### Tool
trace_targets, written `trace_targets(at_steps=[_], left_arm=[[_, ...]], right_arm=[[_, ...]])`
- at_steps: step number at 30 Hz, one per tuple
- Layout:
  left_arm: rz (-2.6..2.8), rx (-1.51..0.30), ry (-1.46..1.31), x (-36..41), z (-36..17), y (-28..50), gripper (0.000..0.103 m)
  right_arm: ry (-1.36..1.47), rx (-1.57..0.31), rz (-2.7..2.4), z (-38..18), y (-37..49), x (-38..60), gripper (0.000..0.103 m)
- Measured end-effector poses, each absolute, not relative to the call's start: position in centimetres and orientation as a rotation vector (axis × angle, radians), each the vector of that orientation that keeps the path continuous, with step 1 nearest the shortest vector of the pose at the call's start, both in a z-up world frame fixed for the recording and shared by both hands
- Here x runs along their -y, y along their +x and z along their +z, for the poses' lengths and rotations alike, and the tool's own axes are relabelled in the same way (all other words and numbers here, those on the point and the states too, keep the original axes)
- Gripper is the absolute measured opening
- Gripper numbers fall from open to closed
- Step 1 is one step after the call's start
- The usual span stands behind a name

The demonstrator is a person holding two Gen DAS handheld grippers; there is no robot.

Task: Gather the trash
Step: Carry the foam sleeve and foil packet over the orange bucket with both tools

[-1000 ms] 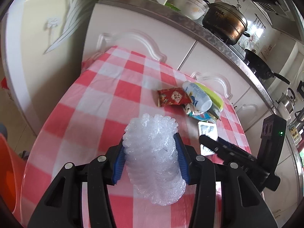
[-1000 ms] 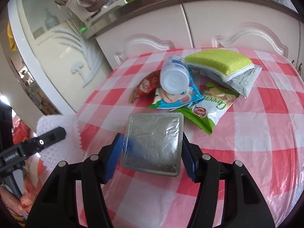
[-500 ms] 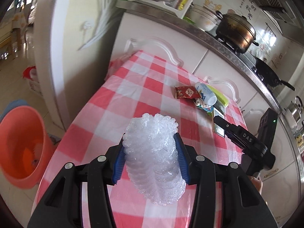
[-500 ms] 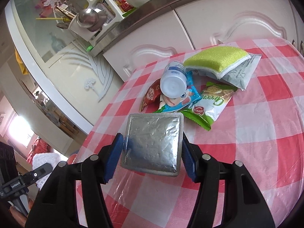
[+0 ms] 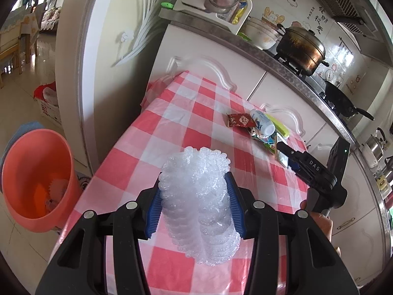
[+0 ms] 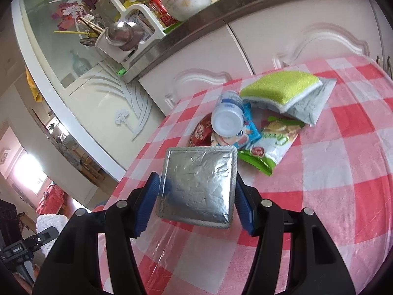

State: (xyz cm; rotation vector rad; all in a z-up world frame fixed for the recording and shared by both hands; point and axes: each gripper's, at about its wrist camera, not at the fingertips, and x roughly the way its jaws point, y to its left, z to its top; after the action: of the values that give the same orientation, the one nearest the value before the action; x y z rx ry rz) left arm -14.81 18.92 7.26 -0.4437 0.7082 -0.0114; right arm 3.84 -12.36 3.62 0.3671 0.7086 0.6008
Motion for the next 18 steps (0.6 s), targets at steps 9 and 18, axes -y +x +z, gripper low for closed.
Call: trace_targets(at_steps=[9,18], left_arm=[[0.016,-0.665,-0.464,-22.9,7.0,-17.7,0.049],[0.051,-0.664,-0.534,-26.9,5.5,-19.7,0.049]], right_arm=[[0.299,-0.659,0.605,6.5,2.7,10.0,0.06],[0.255,-0.728,0.626,6.5,0.5,6.9,0.06]])
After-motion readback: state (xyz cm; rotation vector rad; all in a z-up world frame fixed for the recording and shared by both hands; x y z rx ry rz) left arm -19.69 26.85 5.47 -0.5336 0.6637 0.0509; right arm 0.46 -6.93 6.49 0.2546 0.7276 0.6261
